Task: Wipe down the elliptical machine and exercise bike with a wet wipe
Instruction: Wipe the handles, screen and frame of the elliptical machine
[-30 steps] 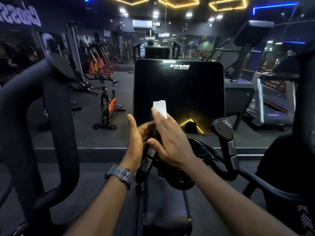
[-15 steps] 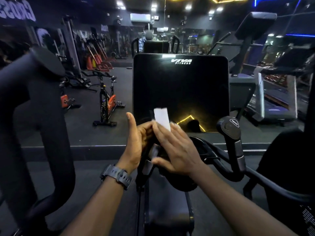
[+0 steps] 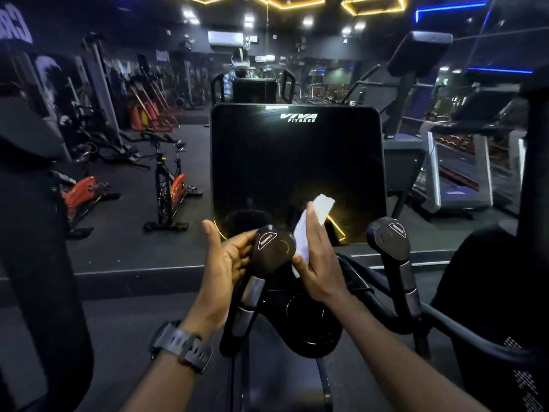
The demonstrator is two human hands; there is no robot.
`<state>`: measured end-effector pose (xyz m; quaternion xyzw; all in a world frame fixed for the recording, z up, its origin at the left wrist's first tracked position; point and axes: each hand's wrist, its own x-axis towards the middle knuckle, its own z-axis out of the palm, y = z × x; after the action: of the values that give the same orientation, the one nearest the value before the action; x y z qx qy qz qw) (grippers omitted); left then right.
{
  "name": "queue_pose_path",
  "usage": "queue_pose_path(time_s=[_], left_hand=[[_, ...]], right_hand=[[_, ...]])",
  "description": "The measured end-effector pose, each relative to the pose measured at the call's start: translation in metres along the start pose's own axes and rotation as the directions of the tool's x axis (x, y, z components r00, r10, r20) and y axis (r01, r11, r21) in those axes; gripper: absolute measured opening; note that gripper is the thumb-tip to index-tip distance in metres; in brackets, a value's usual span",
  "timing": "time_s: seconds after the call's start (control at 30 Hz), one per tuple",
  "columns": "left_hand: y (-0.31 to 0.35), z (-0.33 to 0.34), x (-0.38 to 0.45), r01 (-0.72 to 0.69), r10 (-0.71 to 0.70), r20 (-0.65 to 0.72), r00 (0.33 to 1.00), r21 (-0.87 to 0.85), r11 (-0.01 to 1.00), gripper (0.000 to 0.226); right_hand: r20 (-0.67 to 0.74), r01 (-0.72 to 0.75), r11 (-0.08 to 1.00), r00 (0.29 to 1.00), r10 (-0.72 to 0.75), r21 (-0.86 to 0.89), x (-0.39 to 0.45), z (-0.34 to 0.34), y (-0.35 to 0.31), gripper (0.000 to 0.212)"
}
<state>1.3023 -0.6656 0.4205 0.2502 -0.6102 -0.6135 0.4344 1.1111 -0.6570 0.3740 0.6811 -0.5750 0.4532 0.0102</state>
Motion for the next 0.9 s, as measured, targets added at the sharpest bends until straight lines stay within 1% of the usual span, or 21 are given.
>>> queue_pose_path(time_s=[0.07,0.13,0.17,0.2,0.23,0.3,0.37,0.4,0.43,0.47,0.53,0.57,0.6,0.63,0.67,0.7,0.77,0.8,0.83,0.87,0.9], left_hand=[[-0.004,-0.002,0.000,-0.011,0.011,0.030,0.999,-0.008,1.000,0.115],[-0.008,-0.005,0.000,-0.023,0.024,0.045,0.999,-0.015,1.000,0.118],[-0.012,-0.005,0.002,-0.028,0.028,0.046,0.999,-0.010,1.000,0.117],[-0.017,-0.004,0.001,-0.033,0.033,0.043,0.999,0.004,0.999,0.117],[-0.022,-0.004,0.001,-0.040,0.039,0.038,0.999,0.019,0.999,0.115],[-0.034,-0.003,0.002,-0.052,0.052,0.022,0.998,0.007,0.999,0.111],[-0.042,-0.002,0.003,-0.071,0.071,0.006,0.997,0.021,0.997,0.109],[-0.043,-0.001,0.003,-0.080,0.080,0.003,0.997,0.038,0.996,0.109],[-0.043,-0.001,0.003,-0.087,0.087,0.003,0.996,0.043,0.995,0.109],[-0.043,-0.001,0.003,-0.084,0.084,0.001,0.997,0.038,0.996,0.110],[-0.042,0.000,0.003,-0.074,0.074,-0.006,0.997,0.036,0.997,0.111],[-0.042,0.000,0.004,-0.073,0.073,-0.012,0.997,0.040,0.997,0.112],[-0.044,-0.001,0.004,-0.074,0.075,-0.018,0.997,0.044,0.996,0.111],[-0.045,-0.002,0.004,-0.078,0.080,-0.027,0.996,0.049,0.996,0.109],[-0.045,-0.002,0.003,-0.082,0.084,-0.034,0.996,0.052,0.995,0.107],[-0.046,-0.003,0.004,-0.088,0.090,-0.038,0.995,0.055,0.995,0.106],[-0.046,-0.003,0.003,-0.098,0.100,-0.041,0.994,0.050,0.994,0.108],[-0.045,-0.002,0.003,-0.103,0.105,-0.039,0.994,0.049,0.993,0.108],[-0.046,-0.002,0.003,-0.109,0.111,-0.039,0.993,0.055,0.993,0.109],[-0.045,-0.002,0.003,-0.113,0.115,-0.040,0.993,0.065,0.992,0.109],[-0.046,-0.002,0.003,-0.116,0.119,-0.041,0.992,0.076,0.990,0.108]], right_hand=[[-0.019,-0.091,0.981,0.996,0.089,-0.174,-0.002,0.007,0.027,0.095],[-0.089,-0.262,0.916,0.965,0.246,-0.303,0.000,0.014,0.046,0.083],[-0.117,-0.317,0.881,0.948,0.295,-0.350,0.002,0.018,0.051,0.078],[-0.121,-0.321,0.860,0.947,0.297,-0.396,0.004,0.024,0.050,0.074],[-0.095,-0.275,0.854,0.961,0.261,-0.441,0.004,0.032,0.047,0.070],[0.033,-0.118,0.854,0.987,0.156,-0.508,-0.001,0.053,0.035,0.062],[0.176,0.068,0.839,0.984,0.034,-0.540,-0.011,0.059,0.030,0.057],[0.191,0.118,0.822,0.981,-0.011,-0.557,-0.014,0.053,0.035,0.056],[0.161,0.119,0.814,0.986,-0.031,-0.569,-0.016,0.042,0.042,0.055],[0.088,0.080,0.810,0.995,-0.035,-0.581,-0.019,0.030,0.051,0.054],[-0.132,-0.073,0.798,0.991,-0.009,-0.598,-0.022,0.002,0.071,0.044],[-0.234,-0.178,0.785,0.971,0.043,-0.594,-0.023,-0.012,0.076,0.037],[-0.312,-0.273,0.773,0.945,0.102,-0.573,-0.023,-0.019,0.078,0.033],[-0.351,-0.316,0.785,0.927,0.135,-0.533,-0.021,-0.021,0.078,0.030],[-0.356,-0.297,0.819,0.927,0.122,-0.492,-0.016,-0.017,0.074,0.026],[-0.311,-0.224,0.860,0.947,0.081,-0.458,-0.013,-0.009,0.066,0.024],[-0.146,-0.018,0.897,0.988,-0.053,-0.442,-0.008,0.014,0.042,0.025],[-0.064,0.065,0.898,0.993,-0.102,-0.436,-0.007,0.022,0.034,0.025],[-0.016,0.105,0.897,0.992,-0.124,-0.429,-0.006,0.024,0.029,0.027],[-0.013,0.107,0.891,0.992,-0.126,-0.440,-0.006,0.022,0.031,0.029],[-0.055,0.058,0.885,0.994,-0.094,-0.462,-0.008,0.017,0.040,0.029]])
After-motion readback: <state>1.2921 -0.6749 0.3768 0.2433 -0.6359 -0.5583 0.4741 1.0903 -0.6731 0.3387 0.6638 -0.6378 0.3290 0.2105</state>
